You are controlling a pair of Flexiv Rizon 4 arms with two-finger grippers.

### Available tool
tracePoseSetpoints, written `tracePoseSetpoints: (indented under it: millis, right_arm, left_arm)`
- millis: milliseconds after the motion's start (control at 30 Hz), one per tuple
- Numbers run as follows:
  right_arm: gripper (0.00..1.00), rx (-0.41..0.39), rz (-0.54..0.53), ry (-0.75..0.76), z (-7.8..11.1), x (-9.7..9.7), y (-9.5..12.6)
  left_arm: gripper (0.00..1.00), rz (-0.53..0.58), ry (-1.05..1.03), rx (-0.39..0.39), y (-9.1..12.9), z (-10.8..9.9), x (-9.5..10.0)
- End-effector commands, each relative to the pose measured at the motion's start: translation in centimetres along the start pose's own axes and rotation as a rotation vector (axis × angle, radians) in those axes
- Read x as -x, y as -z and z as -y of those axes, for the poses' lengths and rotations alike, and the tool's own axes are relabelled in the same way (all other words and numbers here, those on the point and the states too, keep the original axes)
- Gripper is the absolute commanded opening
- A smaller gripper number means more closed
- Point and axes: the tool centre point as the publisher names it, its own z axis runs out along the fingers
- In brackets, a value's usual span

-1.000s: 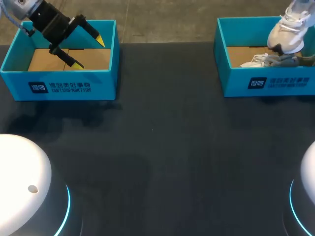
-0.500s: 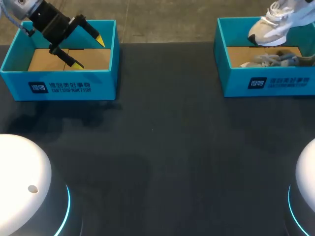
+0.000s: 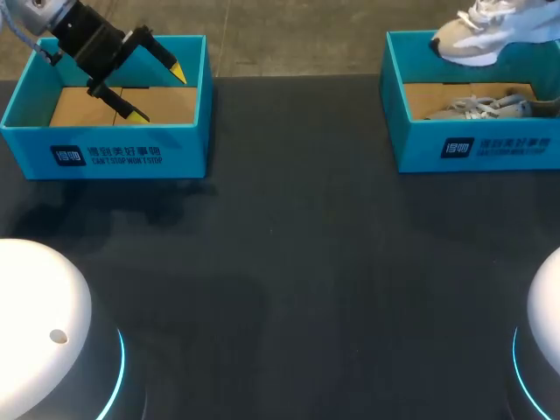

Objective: Take the shoe out of the shoebox, open the shoe tongue, remove and reinsert the insole, then place the shoe into the shoebox

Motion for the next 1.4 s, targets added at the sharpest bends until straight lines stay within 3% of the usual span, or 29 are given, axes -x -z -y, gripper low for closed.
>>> tracePoseSetpoints:
  millis: [33,233,467,1133,1400]
  right_arm:
    - [0.00,-0.018,0.013,-0.159,-0.5,-0.1,0.3]
    - [0.00,-0.026,0.028,-0.289,-0.4,-0.2,0.2]
    - [0.00,0.006,0.008,-0.259,0.0,-0.5,0.0]
    - [0.00,-0.001,0.016,-0.252,0.3,-0.6,-0.3]
    - [0.00,0.017,-0.025,-0.295,0.9,-2.4,-2.2]
  left_arm:
    - [1.00,-0.004,0.000,0.003,0.0,0.1,0.0]
    - [1.00,-0.004,0.000,0.003,0.0,0.1,0.0]
    - [1.00,-0.004,0.000,0.003,0.0,0.1,0.0]
    - [1.00,-0.004,0.000,0.003,0.0,0.1,0.0]
    - [1.00,-0.004,0.000,0.003,0.0,0.1,0.0]
